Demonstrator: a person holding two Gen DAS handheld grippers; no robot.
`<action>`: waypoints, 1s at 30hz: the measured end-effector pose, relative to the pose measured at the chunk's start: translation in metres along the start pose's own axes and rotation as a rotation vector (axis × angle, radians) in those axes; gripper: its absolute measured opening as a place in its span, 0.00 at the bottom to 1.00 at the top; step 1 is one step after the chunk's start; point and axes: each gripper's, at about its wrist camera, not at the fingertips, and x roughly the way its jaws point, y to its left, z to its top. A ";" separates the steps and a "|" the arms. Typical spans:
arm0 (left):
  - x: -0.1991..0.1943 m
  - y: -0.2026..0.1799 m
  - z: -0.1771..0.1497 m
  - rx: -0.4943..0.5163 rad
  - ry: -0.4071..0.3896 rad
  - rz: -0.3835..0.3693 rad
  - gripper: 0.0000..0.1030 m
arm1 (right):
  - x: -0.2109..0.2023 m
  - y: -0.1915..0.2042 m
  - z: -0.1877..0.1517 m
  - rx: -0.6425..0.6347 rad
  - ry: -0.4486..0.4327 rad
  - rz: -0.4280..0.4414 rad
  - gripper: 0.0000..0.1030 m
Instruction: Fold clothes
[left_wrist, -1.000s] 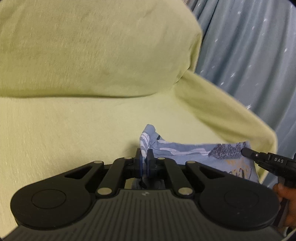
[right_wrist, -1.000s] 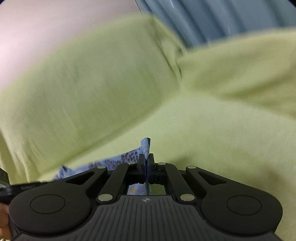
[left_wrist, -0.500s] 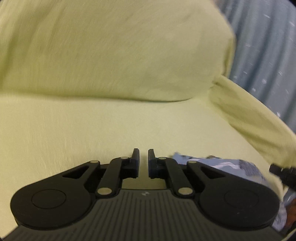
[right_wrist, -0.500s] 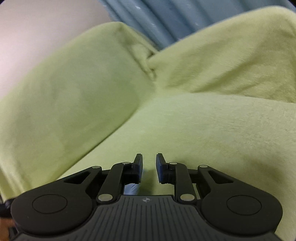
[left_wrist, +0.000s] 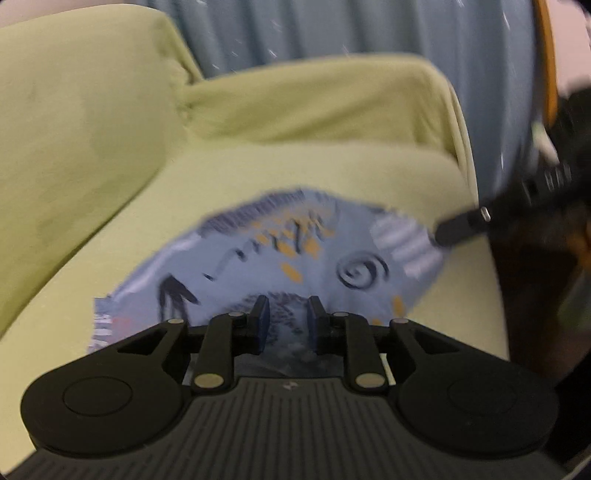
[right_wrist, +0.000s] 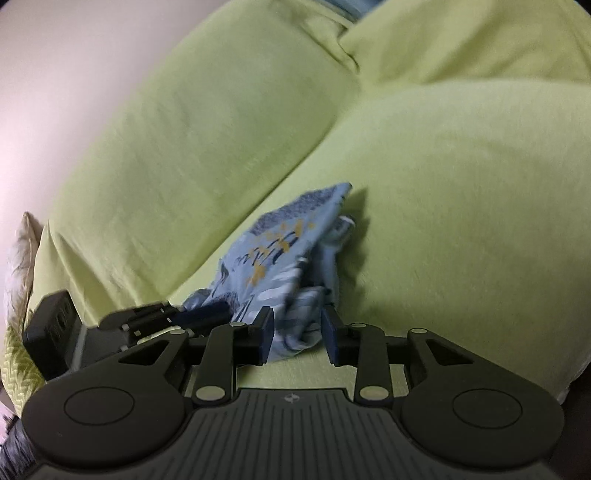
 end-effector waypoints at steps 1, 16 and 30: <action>0.005 0.003 -0.003 -0.006 -0.003 -0.003 0.17 | 0.005 -0.003 0.000 0.025 0.012 0.013 0.27; 0.006 0.043 -0.005 -0.227 -0.072 -0.058 0.19 | -0.017 -0.009 0.014 0.086 -0.099 -0.060 0.23; -0.003 0.097 -0.016 -0.427 -0.120 0.076 0.24 | 0.016 0.026 0.022 -0.090 -0.048 -0.047 0.34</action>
